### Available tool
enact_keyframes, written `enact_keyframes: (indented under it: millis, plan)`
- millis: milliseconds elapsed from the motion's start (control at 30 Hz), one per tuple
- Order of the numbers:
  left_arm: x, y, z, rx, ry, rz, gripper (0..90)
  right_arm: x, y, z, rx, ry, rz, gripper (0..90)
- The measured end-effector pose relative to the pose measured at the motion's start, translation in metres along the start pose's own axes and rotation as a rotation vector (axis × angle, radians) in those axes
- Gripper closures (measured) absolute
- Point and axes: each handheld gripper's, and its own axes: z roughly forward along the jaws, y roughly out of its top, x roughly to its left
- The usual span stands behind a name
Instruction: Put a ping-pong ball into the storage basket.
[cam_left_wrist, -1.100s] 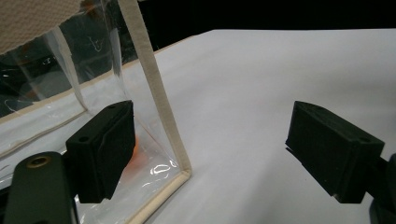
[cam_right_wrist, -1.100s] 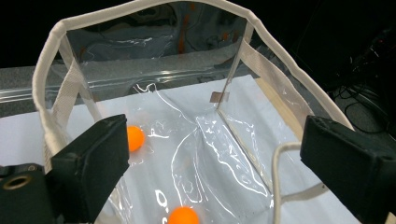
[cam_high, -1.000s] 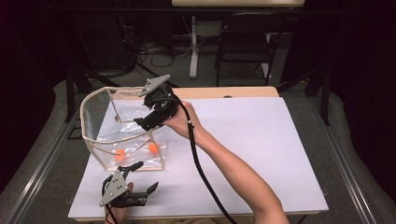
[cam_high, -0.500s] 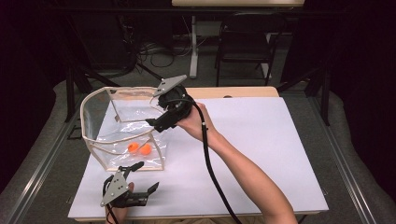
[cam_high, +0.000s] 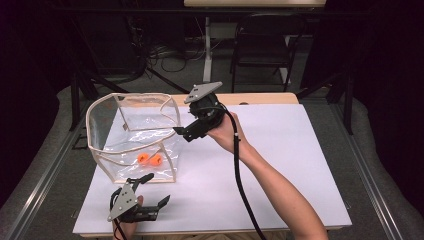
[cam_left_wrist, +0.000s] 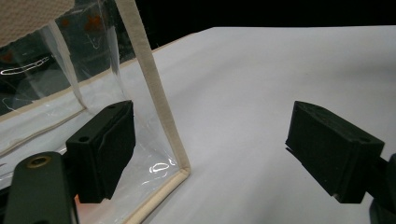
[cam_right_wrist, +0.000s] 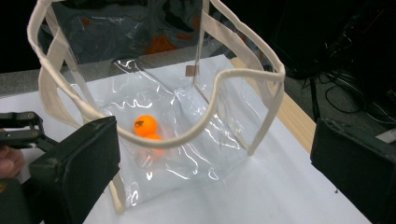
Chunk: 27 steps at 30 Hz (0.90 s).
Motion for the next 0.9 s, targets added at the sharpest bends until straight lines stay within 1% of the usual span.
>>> enact_keyframes:
  millis: [333, 467, 533, 900]
  plan:
    - [0.0, 0.0, 0.0, -0.002, -0.001, -0.003, 15.6, -0.006, -0.019, -0.009, 0.006, -0.018, 0.013, 0.6]
    - [0.0, 0.0, 0.0, -0.004, -0.002, -0.007, 15.7, -0.007, -0.028, -0.009, 0.028, -0.023, 0.016, 0.1]
    - [0.0, 0.0, 0.0, 0.002, -0.005, 0.001, 15.6, -0.008, -0.033, -0.01, 0.032, -0.024, 0.016, 0.1]
    - [-0.001, 0.0, 0.0, 0.002, -0.002, -0.001, 15.7, -0.009, -0.054, -0.013, 0.054, -0.038, 0.024, 0.0]
